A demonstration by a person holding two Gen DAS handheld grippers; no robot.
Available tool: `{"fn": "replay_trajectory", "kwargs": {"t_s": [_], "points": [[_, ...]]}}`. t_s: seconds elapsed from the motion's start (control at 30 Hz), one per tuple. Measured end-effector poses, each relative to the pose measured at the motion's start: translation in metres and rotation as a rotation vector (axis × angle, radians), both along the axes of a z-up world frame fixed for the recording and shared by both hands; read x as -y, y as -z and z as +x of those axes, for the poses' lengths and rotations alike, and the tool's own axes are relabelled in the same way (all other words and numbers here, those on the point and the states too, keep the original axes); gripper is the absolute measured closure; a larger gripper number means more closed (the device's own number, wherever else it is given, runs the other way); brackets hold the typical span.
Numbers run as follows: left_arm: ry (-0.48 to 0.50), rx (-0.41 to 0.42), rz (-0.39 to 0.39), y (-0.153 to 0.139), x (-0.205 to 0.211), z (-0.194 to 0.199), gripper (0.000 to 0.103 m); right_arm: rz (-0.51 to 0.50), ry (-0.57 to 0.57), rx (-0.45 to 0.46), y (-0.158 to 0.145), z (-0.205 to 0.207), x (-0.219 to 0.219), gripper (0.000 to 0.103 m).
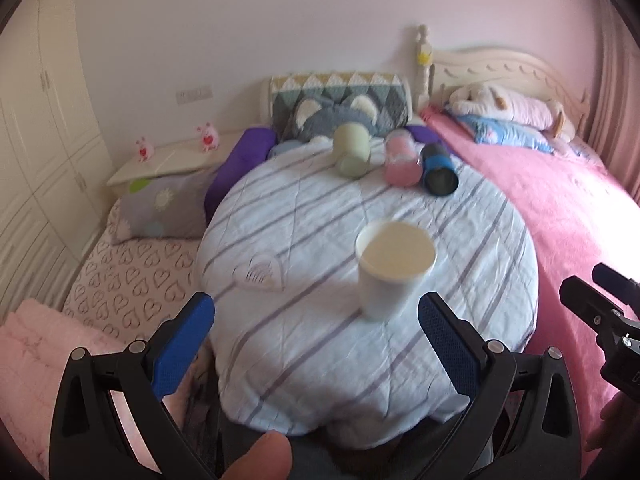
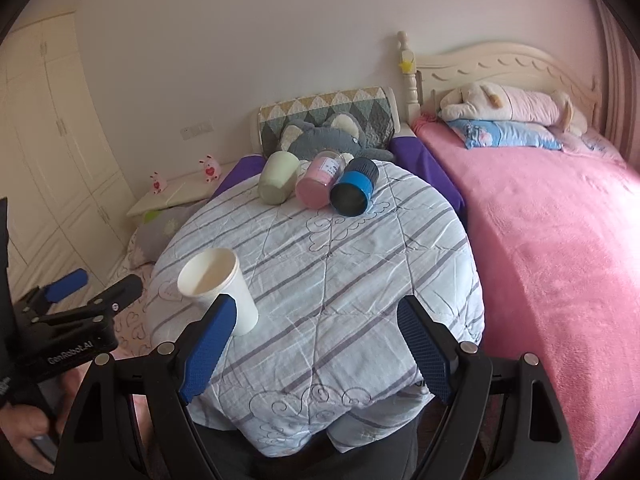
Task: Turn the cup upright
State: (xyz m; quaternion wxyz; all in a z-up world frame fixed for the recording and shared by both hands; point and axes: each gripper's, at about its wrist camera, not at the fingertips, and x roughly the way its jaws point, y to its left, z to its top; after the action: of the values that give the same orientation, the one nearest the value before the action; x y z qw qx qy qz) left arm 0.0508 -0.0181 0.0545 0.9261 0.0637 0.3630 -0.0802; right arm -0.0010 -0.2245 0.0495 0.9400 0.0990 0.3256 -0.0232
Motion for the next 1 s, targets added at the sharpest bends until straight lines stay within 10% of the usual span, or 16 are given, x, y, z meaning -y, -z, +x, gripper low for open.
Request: {"fn": "replay_trajectory", "kwargs": {"t_s": [1.0], "points": [[-0.069,0.064,0.036,0.002,-0.032,-0.084,0.0,-0.117,-0.041,0.078,0.003,-0.063,-0.06,0.019]]}}
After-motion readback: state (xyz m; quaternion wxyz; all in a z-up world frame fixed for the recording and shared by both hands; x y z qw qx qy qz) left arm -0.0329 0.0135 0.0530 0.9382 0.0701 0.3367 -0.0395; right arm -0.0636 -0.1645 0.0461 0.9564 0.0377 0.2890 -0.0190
